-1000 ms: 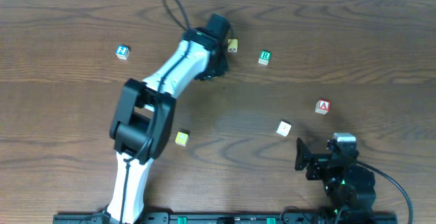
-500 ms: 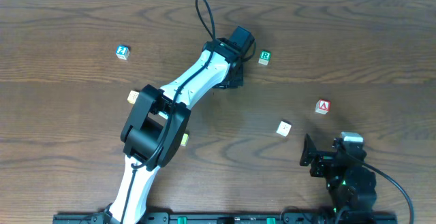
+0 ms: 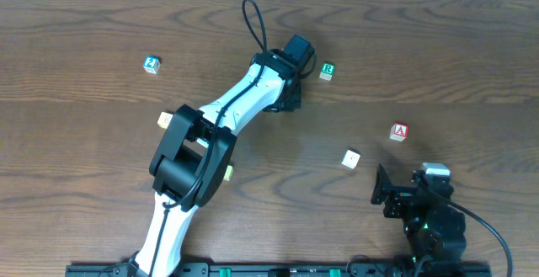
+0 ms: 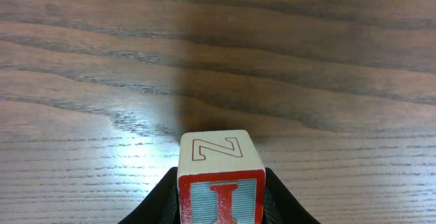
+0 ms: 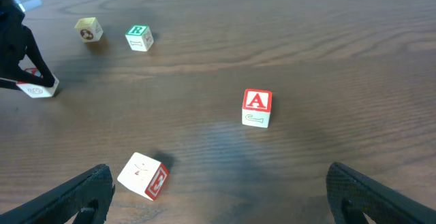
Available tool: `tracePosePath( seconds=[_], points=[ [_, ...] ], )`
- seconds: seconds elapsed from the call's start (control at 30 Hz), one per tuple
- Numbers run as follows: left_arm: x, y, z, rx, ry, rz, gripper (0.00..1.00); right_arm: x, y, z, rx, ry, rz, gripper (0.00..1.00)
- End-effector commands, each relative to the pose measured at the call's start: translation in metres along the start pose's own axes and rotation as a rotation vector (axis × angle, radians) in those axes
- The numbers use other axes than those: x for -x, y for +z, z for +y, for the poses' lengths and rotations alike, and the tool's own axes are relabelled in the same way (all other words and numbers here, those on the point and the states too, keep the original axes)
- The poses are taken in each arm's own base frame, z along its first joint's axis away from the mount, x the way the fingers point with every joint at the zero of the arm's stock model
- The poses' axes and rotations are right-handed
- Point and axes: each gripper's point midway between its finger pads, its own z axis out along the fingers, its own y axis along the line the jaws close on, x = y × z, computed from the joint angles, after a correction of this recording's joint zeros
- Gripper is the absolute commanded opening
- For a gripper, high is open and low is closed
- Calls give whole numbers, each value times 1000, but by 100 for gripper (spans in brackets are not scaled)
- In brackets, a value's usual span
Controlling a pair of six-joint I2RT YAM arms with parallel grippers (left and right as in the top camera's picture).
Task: Spell out Ai2
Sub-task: 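Carry the I block right and lower it near table center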
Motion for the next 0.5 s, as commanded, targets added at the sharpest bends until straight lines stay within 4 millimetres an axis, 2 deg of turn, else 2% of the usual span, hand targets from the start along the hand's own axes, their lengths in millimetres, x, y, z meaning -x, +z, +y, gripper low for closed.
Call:
tracePosePath(
  seconds=[0.0, 0.27, 0.3, 0.4, 0.47],
  points=[
    [-7, 9, 1, 7, 26, 26, 6, 2, 0, -3, -15, 8, -14, 99],
    [-12, 17, 3, 20, 35, 47, 8, 9, 0, -2, -11, 10, -40, 99],
    [-12, 17, 3, 20, 35, 48, 11, 9, 0, -2, -10, 10, -40, 99],
    [-13, 18, 3, 17, 35, 54, 33, 9, 0, -2, -11, 10, -40, 99],
    [-14, 18, 3, 16, 35, 54, 39, 9, 0, -2, -11, 10, -40, 99]
  ],
)
